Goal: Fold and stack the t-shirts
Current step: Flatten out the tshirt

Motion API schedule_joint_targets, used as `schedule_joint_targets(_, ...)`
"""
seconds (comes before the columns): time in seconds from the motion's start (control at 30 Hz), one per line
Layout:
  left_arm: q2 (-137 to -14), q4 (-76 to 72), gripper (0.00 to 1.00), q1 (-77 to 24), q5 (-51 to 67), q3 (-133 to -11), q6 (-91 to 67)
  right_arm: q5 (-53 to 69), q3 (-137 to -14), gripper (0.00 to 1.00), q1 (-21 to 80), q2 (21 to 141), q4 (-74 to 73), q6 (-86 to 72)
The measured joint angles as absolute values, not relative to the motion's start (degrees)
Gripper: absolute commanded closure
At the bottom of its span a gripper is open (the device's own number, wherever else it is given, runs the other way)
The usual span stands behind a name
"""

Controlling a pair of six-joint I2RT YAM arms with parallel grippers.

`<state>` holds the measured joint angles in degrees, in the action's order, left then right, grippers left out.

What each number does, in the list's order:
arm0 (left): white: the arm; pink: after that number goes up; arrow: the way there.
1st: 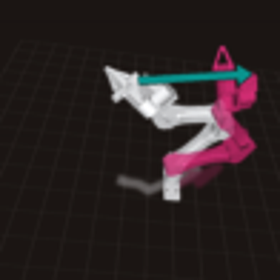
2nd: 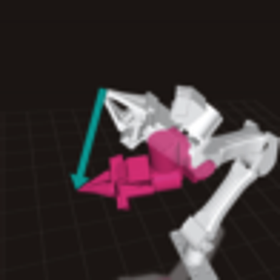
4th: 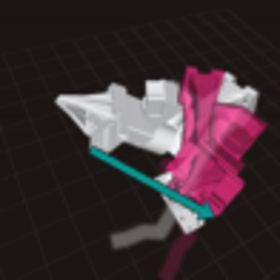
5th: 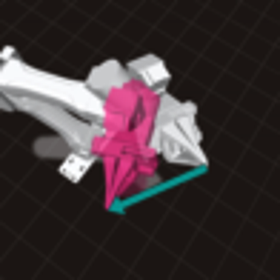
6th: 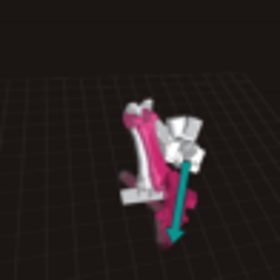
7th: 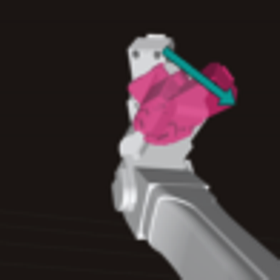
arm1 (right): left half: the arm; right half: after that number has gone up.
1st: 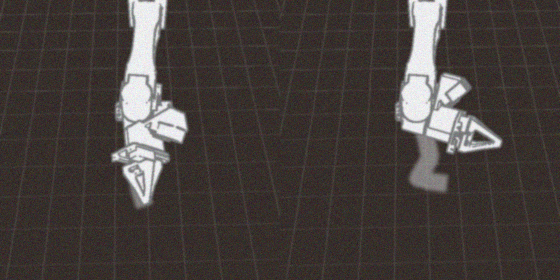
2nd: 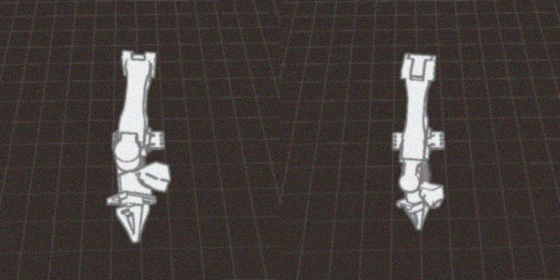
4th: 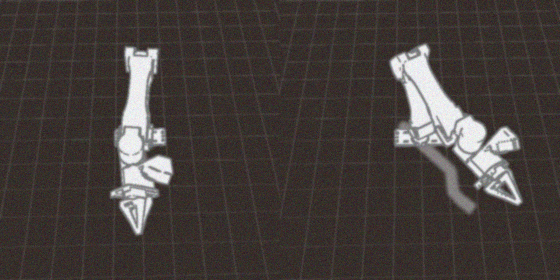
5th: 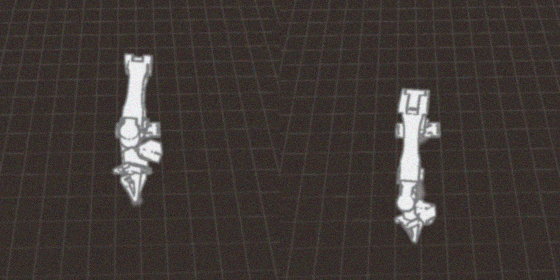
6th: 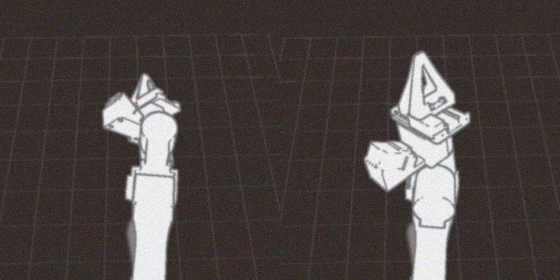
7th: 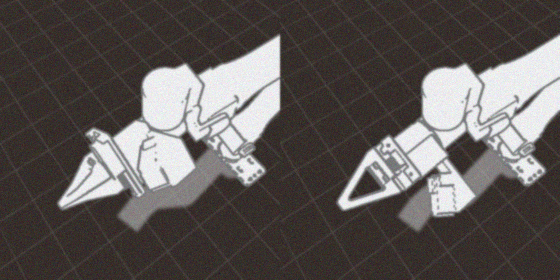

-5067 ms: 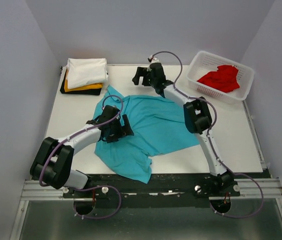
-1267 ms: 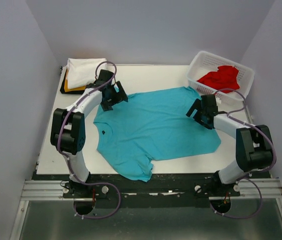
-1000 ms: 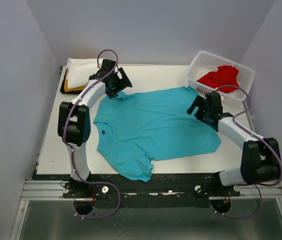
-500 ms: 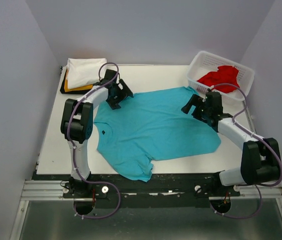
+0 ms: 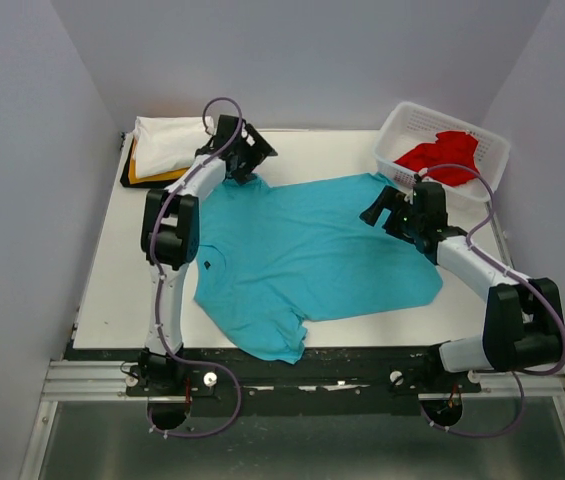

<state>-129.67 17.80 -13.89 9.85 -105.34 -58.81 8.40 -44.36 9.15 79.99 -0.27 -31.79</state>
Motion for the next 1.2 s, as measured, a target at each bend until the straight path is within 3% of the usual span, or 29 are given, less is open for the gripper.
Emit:
schedule_joint_targets(0.17,-139.9,14.7,0.01,-13.6,10.2,-122.8,-58.2,8.0,-44.4,0.00,9.1,80.0,-1.4,-31.4)
schedule_joint_targets(0.3,-143.3,12.6,0.01,-13.2,14.3,-128.7,-55.3,7.3,-44.4,0.00,9.1,79.5,-2.5,-31.1)
schedule_joint_targets(0.4,-139.7,10.9,0.01,-13.2,14.9,-123.2,-51.6,7.0,-44.4,0.00,9.1,79.0,-2.8,-30.8)
schedule_joint_targets(0.57,-119.8,9.1,0.01,-13.2,10.1,-95.6,-47.8,6.7,-44.4,0.00,9.1,79.0,-2.8,-30.4)
schedule_joint_targets(0.7,-110.5,7.3,0.01,-13.1,6.2,-85.8,-48.8,6.2,-44.4,0.00,9.1,79.1,-2.9,-30.3)
schedule_joint_targets(1.2,-125.0,2.6,0.01,-11.4,2.2,-91.2,-65.9,6.0,-44.4,0.00,9.1,79.3,-2.9,-30.3)
